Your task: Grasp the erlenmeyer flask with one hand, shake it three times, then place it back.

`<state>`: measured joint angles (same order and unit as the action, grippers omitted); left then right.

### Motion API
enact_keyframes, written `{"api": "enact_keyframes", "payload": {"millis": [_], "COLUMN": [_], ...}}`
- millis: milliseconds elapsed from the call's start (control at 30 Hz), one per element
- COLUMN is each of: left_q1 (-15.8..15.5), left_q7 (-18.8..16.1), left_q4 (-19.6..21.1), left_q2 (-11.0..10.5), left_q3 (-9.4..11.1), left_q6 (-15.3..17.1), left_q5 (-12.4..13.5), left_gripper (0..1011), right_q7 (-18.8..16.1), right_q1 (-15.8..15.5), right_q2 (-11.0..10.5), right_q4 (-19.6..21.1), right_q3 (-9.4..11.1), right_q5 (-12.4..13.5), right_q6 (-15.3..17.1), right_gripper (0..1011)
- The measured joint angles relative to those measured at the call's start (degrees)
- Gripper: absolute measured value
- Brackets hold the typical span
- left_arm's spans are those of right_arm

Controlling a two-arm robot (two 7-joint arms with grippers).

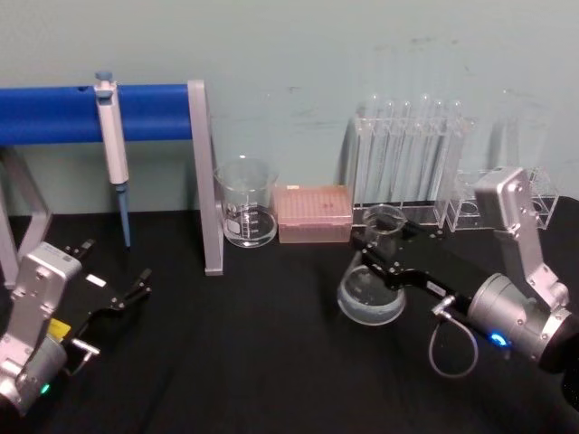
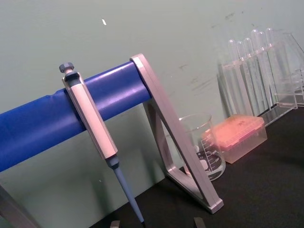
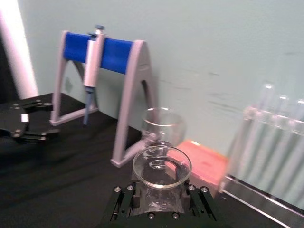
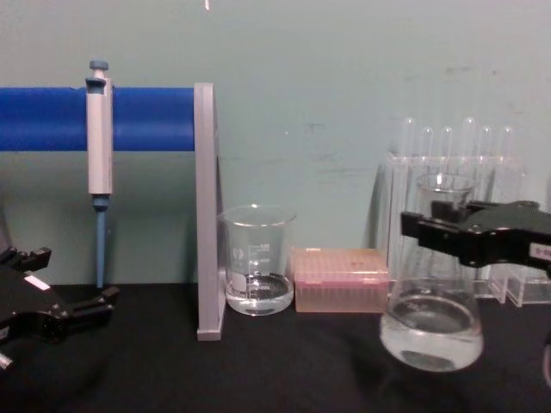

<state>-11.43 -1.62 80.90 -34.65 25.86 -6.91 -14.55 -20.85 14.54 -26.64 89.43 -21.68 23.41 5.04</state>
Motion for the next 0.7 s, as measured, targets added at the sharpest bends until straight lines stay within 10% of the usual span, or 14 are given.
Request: {"api": "enact_keyframes", "payload": {"millis": [700], "left_q1": [0.0], "left_q7": [0.0], "left_q4": [0.0], "left_q2": [0.0], "left_q3": [0.0], "left_q6": [0.0], "left_q5": [0.0], "left_gripper": [1001], "right_q7": [0.4], "right_q1": [-0.8], "right_q2": [2.1], "right_q4": [-0.3], "right_q3": [3.3], "right_q5": [-2.6], "right_q6": [0.5], "right_gripper": [451]}}
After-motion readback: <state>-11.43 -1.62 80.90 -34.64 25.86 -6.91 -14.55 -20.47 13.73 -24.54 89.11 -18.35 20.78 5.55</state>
